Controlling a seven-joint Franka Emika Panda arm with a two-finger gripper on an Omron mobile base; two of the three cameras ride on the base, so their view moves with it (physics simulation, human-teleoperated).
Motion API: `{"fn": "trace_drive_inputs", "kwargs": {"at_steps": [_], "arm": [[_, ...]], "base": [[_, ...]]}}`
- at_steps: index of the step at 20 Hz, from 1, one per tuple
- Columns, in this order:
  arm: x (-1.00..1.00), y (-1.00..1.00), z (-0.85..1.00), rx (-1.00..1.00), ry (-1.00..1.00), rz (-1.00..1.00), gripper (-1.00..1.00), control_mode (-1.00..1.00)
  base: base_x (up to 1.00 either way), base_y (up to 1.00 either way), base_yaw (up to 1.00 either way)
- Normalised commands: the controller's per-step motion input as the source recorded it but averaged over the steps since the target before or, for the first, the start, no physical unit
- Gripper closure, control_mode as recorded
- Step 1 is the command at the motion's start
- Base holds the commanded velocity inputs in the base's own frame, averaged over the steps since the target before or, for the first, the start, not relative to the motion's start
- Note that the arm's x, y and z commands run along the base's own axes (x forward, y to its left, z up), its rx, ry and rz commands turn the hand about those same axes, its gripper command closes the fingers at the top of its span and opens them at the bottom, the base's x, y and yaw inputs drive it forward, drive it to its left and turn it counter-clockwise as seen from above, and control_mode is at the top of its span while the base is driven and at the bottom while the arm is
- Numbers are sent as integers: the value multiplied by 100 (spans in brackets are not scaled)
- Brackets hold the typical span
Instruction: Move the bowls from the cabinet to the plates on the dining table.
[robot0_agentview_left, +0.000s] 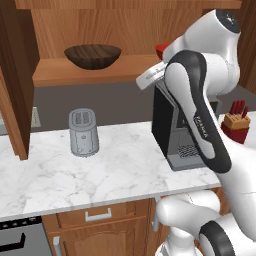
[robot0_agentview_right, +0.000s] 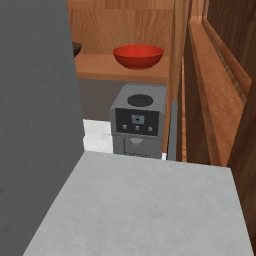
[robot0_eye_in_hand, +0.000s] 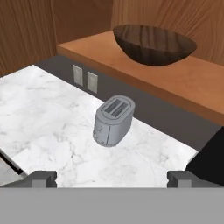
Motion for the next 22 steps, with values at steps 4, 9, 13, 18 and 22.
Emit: {"fn": "trace_drive_inputs", "kwargs": {"at_steps": [4,9,13,18,22], "arm": [[37,8,-9,-6,0,-1,-100,-100],[32,13,-4,-5,-4,0,-100,-100],[27,21,-1,-4,-7,0,-100,-100],[29,12,0,-5,-7,0,-100,-100],[29,11,0,-5,-3,-2,-100,-100]], "base": [[0,0,0],[0,0,0],[0,0,0],[0,0,0],[0,0,0]]}}
